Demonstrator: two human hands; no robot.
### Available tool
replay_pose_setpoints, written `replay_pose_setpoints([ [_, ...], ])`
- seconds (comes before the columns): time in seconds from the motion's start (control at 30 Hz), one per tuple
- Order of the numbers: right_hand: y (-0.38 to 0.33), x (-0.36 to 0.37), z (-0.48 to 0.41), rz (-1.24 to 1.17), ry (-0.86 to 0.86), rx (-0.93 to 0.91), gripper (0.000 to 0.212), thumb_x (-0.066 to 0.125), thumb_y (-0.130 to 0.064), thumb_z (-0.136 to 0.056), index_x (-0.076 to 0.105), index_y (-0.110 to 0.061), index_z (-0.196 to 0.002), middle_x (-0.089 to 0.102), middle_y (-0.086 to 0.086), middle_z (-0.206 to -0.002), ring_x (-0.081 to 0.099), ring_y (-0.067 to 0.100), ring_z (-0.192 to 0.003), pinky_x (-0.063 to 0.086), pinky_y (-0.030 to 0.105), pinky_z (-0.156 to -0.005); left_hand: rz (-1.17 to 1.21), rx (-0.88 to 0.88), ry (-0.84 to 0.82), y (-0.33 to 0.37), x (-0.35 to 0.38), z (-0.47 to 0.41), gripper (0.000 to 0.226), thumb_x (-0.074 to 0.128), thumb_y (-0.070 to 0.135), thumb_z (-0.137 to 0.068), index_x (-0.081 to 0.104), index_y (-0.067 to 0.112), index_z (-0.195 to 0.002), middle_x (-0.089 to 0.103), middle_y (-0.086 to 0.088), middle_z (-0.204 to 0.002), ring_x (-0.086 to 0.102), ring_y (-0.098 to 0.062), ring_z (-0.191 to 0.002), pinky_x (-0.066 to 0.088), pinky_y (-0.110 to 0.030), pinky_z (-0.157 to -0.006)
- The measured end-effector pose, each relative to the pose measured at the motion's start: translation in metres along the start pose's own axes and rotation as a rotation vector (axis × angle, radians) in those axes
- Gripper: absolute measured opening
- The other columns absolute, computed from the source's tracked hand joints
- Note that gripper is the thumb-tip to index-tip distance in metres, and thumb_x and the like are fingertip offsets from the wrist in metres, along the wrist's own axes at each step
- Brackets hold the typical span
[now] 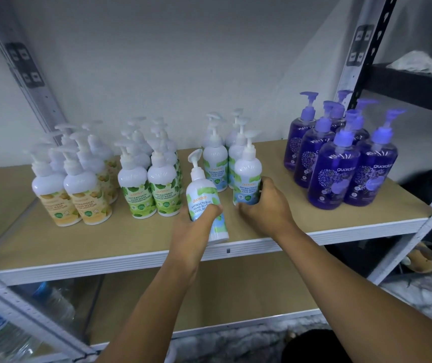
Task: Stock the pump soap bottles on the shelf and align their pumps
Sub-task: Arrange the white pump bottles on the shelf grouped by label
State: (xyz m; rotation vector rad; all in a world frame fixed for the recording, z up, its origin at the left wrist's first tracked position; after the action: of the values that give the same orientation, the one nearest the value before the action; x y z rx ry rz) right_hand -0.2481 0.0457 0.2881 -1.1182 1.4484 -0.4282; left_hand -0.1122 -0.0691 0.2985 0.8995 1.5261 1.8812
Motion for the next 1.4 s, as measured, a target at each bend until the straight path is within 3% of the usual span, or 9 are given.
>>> replay_pose_setpoints([
  [0.33, 0.003, 0.002, -0.005, -0.017, 0.004, -0.018, 0.054, 0.081, -0.024, -0.075, 0.053, -0.015, -0.119, 0.067, 0.001, -0.112, 0.064, 0.021, -0.101, 0.045, 0.027, -0.078, 0.007, 0.01, 0.01, 0.004, 0.001, 0.004, 0.047, 0.079, 0.038, -0.056, 0.067, 0.018, -0.097, 0.074, -0.018, -0.098, 0.071, -0.042, -0.095, 0.057, -0.06, -0.088],
  [0.57, 0.003, 0.003, -0.006, -0.011, -0.005, -0.03, 0.053, 0.081, -0.024, -0.075, 0.052, -0.015, -0.119, 0.067, 0.0, -0.111, 0.063, 0.019, -0.099, 0.042, 0.025, -0.076, -0.003, 0.003, 0.01, 0.004, 0.001, 0.004, 0.04, 0.078, 0.035, -0.061, 0.067, 0.018, -0.095, 0.074, -0.015, -0.091, 0.071, -0.043, -0.095, 0.057, -0.059, -0.089],
  [1.03, 0.002, 0.0, -0.005, -0.01, -0.036, -0.018, 0.058, 0.082, -0.022, -0.074, 0.051, -0.015, -0.122, 0.059, -0.007, -0.105, 0.056, 0.01, -0.092, 0.042, 0.023, -0.076, -0.041, -0.03, 0.011, 0.006, 0.0, 0.005, 0.054, 0.079, 0.042, -0.051, 0.068, 0.017, -0.098, 0.075, -0.016, -0.095, 0.073, -0.039, -0.093, 0.058, -0.057, -0.088],
  [1.13, 0.004, -0.003, -0.004, 0.029, -0.057, 0.001, 0.063, 0.083, -0.029, -0.071, 0.05, -0.016, -0.123, 0.059, -0.001, -0.115, 0.06, 0.017, -0.103, 0.044, 0.025, -0.08, -0.089, 0.01, -0.005, 0.007, 0.0, 0.002, 0.041, 0.082, 0.033, -0.066, 0.066, 0.018, -0.101, 0.074, -0.015, -0.099, 0.074, -0.028, -0.087, 0.063, -0.044, -0.078],
  [1.23, 0.007, -0.013, 0.0, 0.198, -0.076, 0.029, 0.075, 0.076, -0.034, -0.079, 0.042, -0.009, -0.141, 0.05, 0.008, -0.137, 0.05, 0.025, -0.125, 0.041, 0.027, -0.091, -0.196, 0.14, -0.011, 0.011, 0.003, -0.002, 0.037, 0.081, 0.021, -0.081, 0.058, 0.019, -0.11, 0.071, -0.005, -0.1, 0.072, -0.008, -0.077, 0.058, -0.021, -0.062],
  [1.3, 0.011, -0.022, 0.004, 0.298, -0.087, 0.017, 0.078, 0.07, -0.041, -0.083, 0.039, -0.011, -0.147, 0.043, 0.006, -0.147, 0.044, 0.024, -0.134, 0.04, 0.032, -0.103, -0.253, 0.228, -0.043, 0.011, 0.005, -0.006, 0.05, 0.084, 0.023, -0.08, 0.051, 0.021, -0.117, 0.068, 0.004, -0.104, 0.07, 0.002, -0.081, 0.055, -0.015, -0.065],
  [1.4, 0.019, -0.031, 0.011, 0.386, -0.151, -0.014, 0.07, 0.066, -0.049, -0.085, 0.046, -0.016, -0.144, 0.04, -0.002, -0.149, 0.042, 0.021, -0.134, 0.039, 0.033, -0.106, -0.338, 0.301, -0.088, 0.007, 0.006, -0.011, 0.053, 0.086, 0.026, -0.078, 0.049, 0.025, -0.116, 0.067, 0.01, -0.107, 0.068, 0.006, -0.09, 0.055, -0.015, -0.074],
])
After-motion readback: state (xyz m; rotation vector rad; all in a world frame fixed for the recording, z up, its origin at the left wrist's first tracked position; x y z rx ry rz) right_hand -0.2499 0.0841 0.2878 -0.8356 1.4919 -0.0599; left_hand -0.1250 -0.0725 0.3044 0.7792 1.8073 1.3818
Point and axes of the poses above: each hand's wrist, its own z-axis away from the middle knuckle, its own x-axis out of the palm, y = z × x, the point moved 1 cm from there along -z, towards the middle knuckle
